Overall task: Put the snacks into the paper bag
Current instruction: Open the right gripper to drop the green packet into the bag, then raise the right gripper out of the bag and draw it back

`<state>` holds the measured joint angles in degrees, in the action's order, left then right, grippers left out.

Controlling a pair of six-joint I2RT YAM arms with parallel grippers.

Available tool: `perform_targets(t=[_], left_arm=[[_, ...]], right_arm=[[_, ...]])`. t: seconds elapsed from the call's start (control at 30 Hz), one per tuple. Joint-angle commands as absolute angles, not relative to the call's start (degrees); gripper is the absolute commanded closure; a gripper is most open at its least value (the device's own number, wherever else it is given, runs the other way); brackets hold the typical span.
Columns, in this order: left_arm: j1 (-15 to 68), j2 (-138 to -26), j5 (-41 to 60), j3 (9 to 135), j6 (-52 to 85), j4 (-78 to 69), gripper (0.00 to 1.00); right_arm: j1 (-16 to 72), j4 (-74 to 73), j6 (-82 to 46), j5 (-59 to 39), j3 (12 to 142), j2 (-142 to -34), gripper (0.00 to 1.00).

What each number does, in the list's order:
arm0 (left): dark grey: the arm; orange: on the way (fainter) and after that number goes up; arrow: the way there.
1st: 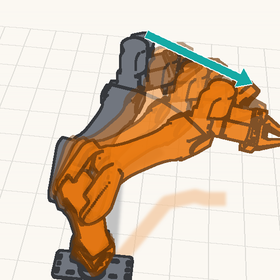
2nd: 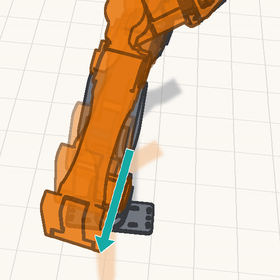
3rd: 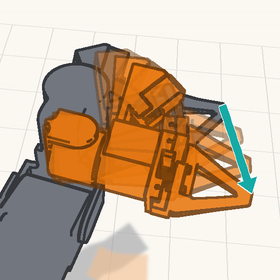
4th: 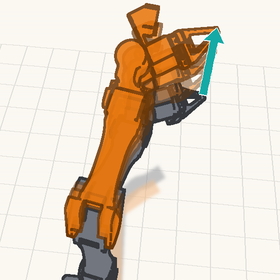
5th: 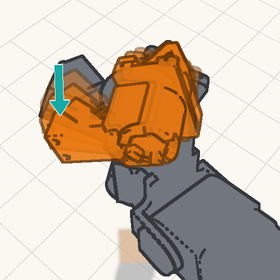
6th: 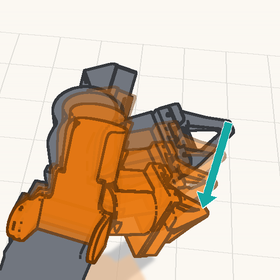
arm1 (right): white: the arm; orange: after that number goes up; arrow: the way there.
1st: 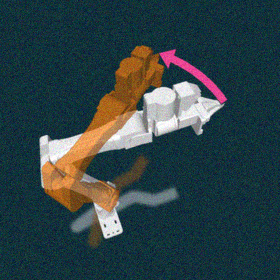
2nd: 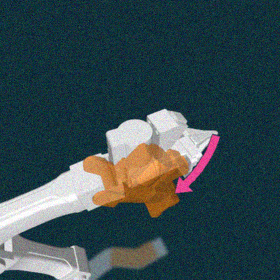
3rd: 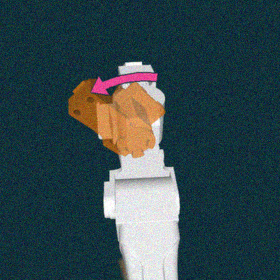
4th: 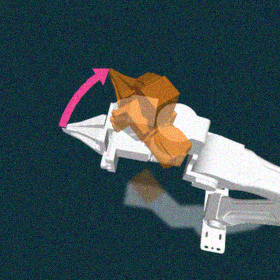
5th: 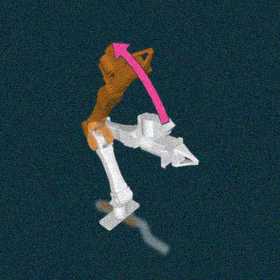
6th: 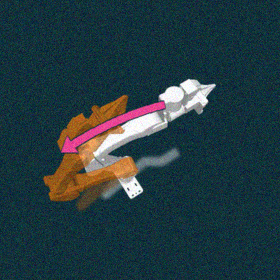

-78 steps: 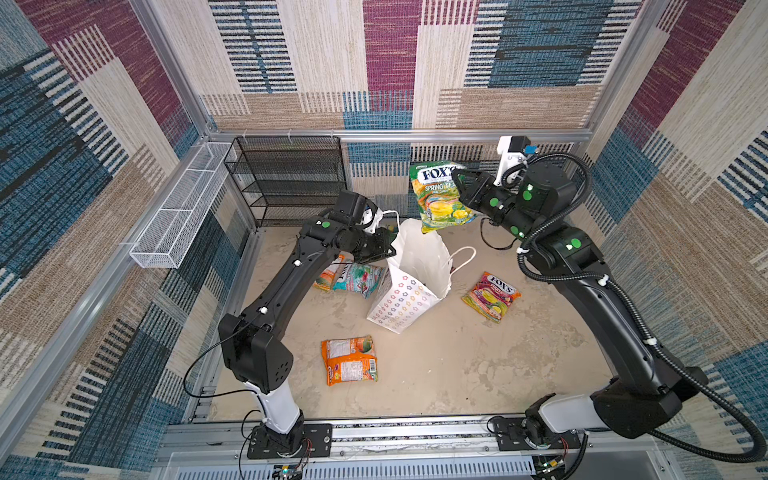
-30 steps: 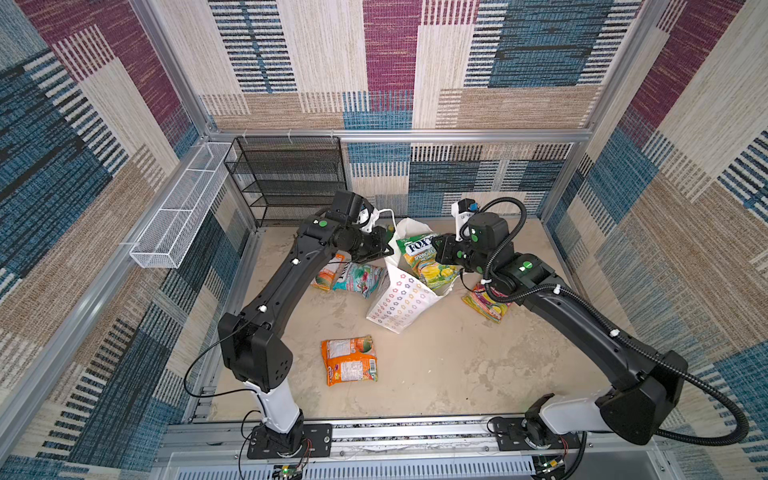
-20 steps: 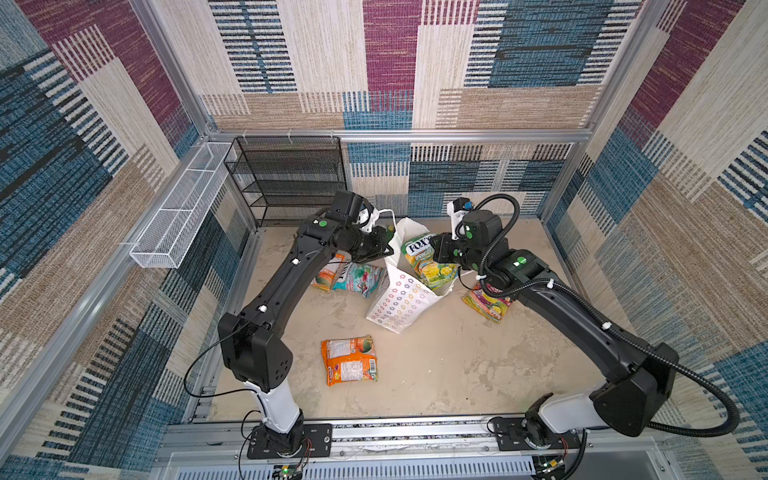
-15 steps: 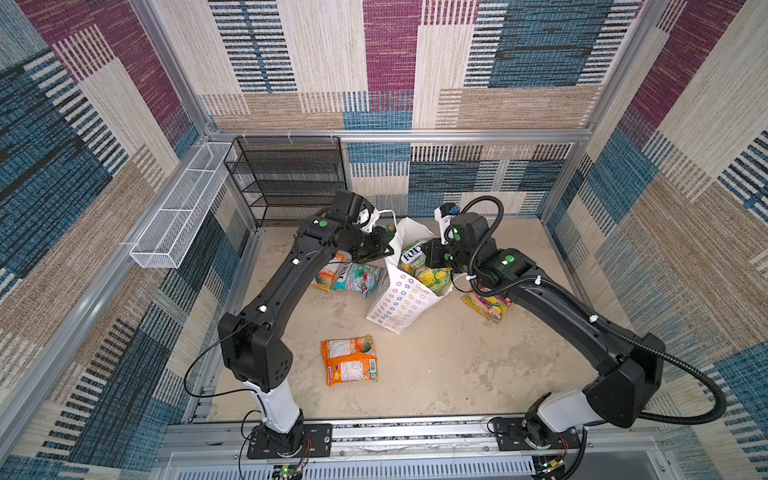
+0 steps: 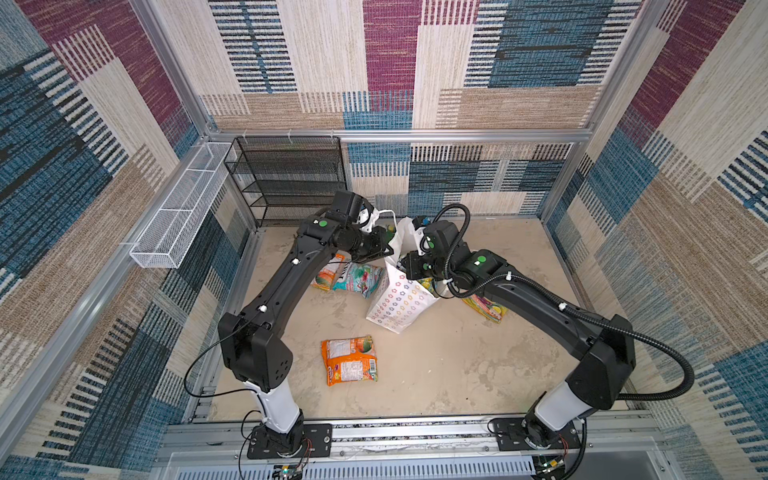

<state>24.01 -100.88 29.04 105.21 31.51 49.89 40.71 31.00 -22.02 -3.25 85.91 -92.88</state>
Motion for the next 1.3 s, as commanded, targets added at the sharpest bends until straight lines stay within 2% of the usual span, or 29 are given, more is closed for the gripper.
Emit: perform_targets(t=[0.0,0.13,0.37,0.53,0.63,0.73,0.87,1.1,1.17,1.27], left_arm=[[23.97,-100.98,30.16,105.18,32.06,48.66,1.00],[23.92,-101.02,29.81,105.04,32.15,48.62,1.00],[23.97,-100.99,29.84,105.06,32.15,48.67,1.00],[23.92,-101.28,30.04,104.94,32.29,48.69,1.00],[23.99,-101.27,30.14,104.95,32.36,48.68,1.00],[23.96,-101.22,30.00,104.98,32.41,48.65,1.00],[23.97,-101.13,30.13,104.94,32.40,48.63,1.00],[23.94,-101.16,30.27,104.81,32.56,48.44,1.00],[23.99,-101.09,30.26,104.51,32.74,48.25,1.00],[24.00,-101.25,30.29,104.52,32.70,48.31,1.00]], right_arm=[[40.91,29.27,-21.48,-7.53,87.52,-93.34,0.90],[40.97,30.68,-21.27,-8.87,90.05,-93.18,0.67],[41.04,37.00,-20.79,-1.04,98.70,-90.83,0.51],[40.96,41.92,-21.99,5.61,104.66,-86.93,0.29],[40.54,46.72,-24.08,12.09,106.06,-84.49,0.23],[39.49,50.15,-27.96,19.62,102.88,-79.97,0.12],[35.41,49.28,-32.21,18.62,93.71,-71.21,0.09],[33.55,47.14,-38.10,16.77,80.20,-61.92,0.10],[33.40,44.28,-38.93,13.76,76.62,-60.72,0.12],[33.31,41.22,-39.55,9.40,73.75,-61.32,0.24]])
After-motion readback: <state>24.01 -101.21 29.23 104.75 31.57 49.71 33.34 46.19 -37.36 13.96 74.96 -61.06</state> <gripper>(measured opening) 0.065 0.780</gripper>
